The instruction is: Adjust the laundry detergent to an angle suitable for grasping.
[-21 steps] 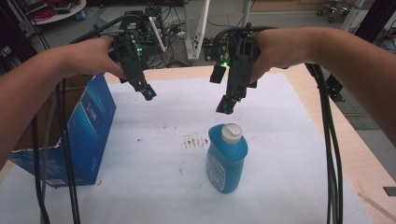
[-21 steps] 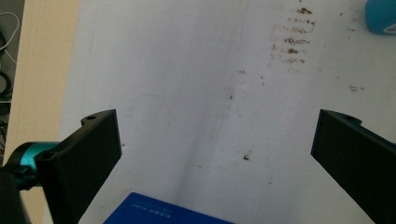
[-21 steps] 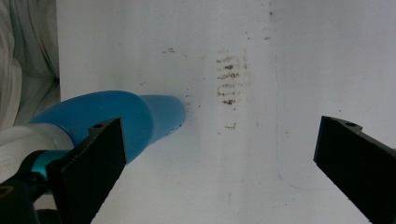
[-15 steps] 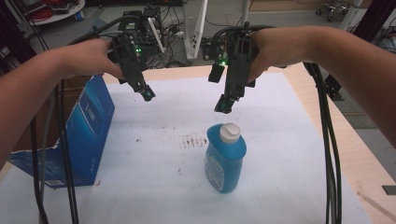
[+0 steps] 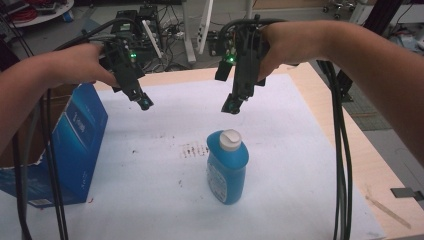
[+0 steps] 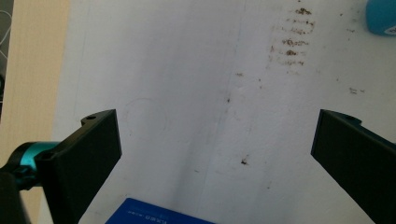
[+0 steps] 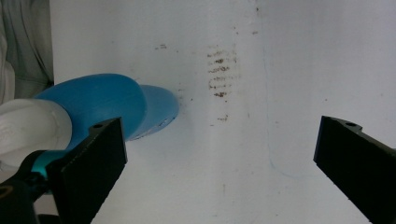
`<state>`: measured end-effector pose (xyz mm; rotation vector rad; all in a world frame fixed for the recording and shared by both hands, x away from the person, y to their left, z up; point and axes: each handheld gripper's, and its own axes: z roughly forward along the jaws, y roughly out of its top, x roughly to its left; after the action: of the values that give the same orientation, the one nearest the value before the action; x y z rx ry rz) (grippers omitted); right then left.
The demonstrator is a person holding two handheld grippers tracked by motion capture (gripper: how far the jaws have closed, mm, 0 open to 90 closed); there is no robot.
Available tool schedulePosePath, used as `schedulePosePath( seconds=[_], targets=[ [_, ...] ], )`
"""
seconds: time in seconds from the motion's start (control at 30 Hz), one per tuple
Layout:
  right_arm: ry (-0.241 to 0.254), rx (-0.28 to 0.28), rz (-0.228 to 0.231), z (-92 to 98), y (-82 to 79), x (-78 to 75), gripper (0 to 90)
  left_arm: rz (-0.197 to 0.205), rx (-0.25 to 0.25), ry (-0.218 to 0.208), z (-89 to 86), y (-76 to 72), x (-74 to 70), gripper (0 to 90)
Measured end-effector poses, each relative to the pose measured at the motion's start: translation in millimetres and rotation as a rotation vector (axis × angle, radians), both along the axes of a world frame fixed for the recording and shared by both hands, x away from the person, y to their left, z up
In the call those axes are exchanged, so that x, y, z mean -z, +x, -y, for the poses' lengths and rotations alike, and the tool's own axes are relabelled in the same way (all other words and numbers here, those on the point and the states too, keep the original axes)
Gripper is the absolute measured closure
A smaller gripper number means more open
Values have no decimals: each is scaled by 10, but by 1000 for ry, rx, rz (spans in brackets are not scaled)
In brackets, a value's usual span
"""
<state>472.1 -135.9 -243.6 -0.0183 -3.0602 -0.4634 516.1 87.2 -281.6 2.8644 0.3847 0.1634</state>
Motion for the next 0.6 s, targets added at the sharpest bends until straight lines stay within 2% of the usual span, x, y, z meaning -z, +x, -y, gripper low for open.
schedulePosePath(
  seconds=[0.13, 0.33, 0.6],
  targets=[
    [0, 9, 4, 48, -11, -7, 19, 4, -8, -3, -11, -6, -4, 16],
    [-13, 73, 12, 265, -10, 33, 18, 8, -11, -8, -46, -44, -2, 16],
    [-17, 109, 14, 446, -47, 73, 18, 8, -14, -10, -63, -68, 26, 17]
  ],
)
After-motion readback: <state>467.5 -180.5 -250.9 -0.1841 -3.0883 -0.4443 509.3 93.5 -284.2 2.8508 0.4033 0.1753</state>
